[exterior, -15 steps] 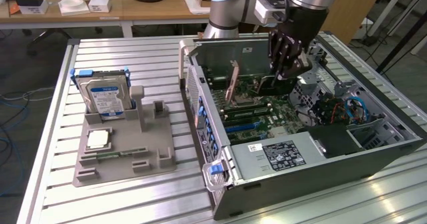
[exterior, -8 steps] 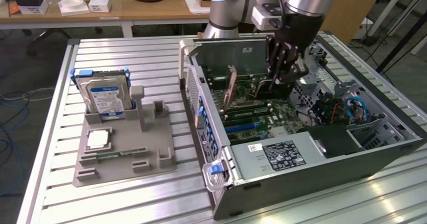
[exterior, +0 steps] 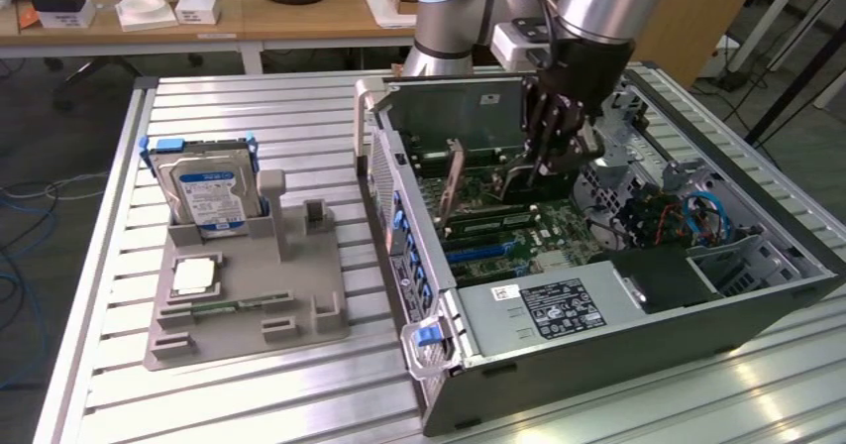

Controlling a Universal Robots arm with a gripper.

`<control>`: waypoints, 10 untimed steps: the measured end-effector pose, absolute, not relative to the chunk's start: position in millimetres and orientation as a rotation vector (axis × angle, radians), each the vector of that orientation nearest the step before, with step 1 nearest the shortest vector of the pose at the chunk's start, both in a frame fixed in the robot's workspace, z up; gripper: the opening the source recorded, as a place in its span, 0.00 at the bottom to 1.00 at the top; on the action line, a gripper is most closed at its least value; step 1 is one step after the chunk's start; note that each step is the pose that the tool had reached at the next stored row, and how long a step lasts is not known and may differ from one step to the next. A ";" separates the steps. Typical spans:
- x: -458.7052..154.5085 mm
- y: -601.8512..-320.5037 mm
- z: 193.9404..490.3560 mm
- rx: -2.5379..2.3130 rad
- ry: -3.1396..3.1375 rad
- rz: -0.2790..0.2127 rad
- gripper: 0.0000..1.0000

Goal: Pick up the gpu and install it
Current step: 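Insert the gpu into the slot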

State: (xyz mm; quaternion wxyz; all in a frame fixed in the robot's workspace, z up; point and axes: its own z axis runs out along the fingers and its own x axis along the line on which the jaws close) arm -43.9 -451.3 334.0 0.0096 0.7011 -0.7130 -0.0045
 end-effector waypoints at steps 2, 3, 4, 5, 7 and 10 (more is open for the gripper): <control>-44.4 -452.0 331.9 2.191 -2.224 -0.014 0.26; -44.6 -452.3 330.6 2.192 -2.223 -0.014 0.26; -44.8 -452.5 329.2 2.193 -2.223 -0.014 0.26; -45.1 -452.7 327.9 2.193 -2.222 -0.014 0.26; -45.8 -453.2 324.9 2.194 -2.221 -0.013 0.26; -46.7 -454.1 321.3 2.195 -2.219 -0.012 0.26</control>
